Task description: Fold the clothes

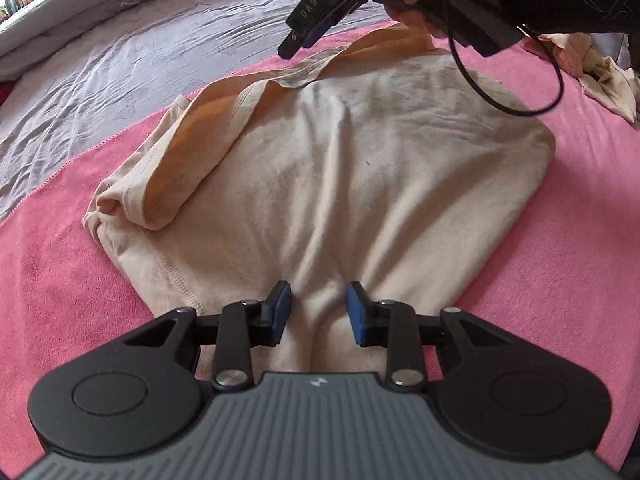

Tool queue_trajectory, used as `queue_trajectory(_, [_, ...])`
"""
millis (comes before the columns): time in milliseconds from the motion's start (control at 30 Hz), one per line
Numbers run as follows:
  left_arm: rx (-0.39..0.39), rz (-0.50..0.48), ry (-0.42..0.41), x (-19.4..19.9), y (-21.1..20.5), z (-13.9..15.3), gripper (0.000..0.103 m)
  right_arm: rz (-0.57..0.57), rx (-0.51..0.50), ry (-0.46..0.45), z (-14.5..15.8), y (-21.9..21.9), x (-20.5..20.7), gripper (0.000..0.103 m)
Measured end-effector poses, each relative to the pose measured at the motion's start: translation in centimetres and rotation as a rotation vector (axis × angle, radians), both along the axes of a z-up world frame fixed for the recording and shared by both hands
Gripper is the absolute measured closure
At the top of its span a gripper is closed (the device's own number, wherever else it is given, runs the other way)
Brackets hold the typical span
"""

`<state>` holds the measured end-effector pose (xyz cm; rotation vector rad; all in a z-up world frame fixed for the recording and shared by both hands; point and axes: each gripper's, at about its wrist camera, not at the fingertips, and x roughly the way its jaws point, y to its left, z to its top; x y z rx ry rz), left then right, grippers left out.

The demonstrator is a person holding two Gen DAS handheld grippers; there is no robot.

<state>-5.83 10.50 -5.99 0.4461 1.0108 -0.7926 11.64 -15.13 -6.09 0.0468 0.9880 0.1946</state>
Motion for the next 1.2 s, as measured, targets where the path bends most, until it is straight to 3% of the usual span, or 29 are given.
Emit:
queue_trajectory(167, [-0.042,0.072,-0.047,2.2,0.6,1.9,0.058,0.012,0.076,-0.036,2.3,-2.5,-1.9,0.055])
queue_trajectory(300, [0.012,0.094,-0.111,5.6,0.3,1.4,0.056,0.168,0.121,0.042,2.9,-1.6,-6.2,0.054])
queue_trajectory(433, [0.088,0.157,-0.170,9.5,0.2,0.6,0.055,0.345,0.056,0.107,1.9,1.1,-10.5,0.054])
queue_trajectory(533, [0.117,0.229,-0.189,12.1,0.9,0.8,0.057,0.298,0.027,0.136,0.7,0.4,-11.1,0.054])
queue_trajectory(567, [0.121,0.250,-0.189,12.8,1.1,0.9,0.062,0.256,0.029,0.134,0.5,-0.5,-10.7,0.054])
queue_trajectory(700, [0.108,0.277,-0.187,14.0,1.2,1.4,0.063,0.086,0.006,0.112,-0.3,-5.1,-7.6,0.054])
queue_trajectory(833, [0.076,0.317,-0.130,15.6,0.5,0.8,0.060,-0.138,-0.040,0.093,-1.6,-9.7,-3.8,0.053])
queue_trajectory(867, [0.072,0.337,-0.114,16.2,0.5,0.7,0.060,-0.142,-0.043,0.083,-1.5,-9.8,-3.7,0.053])
queue_trajectory(1033, [-0.005,0.480,0.032,19.0,1.7,0.2,0.060,-0.091,-0.054,0.021,-0.3,-8.9,-4.3,0.053])
queue_trajectory(1067, [-0.038,0.520,0.070,19.5,2.1,0.1,0.061,-0.044,-0.039,0.017,0.1,-8.0,-4.7,0.053])
queue_trajectory(1167, [-0.128,0.614,0.164,20.8,3.2,-0.2,0.060,0.190,0.145,0.070,0.5,-3.7,-5.3,0.054])
queue_trajectory(1200, [-0.135,0.627,0.183,21.1,3.4,-0.3,0.060,0.230,0.151,0.069,0.1,-2.2,-5.1,0.054])
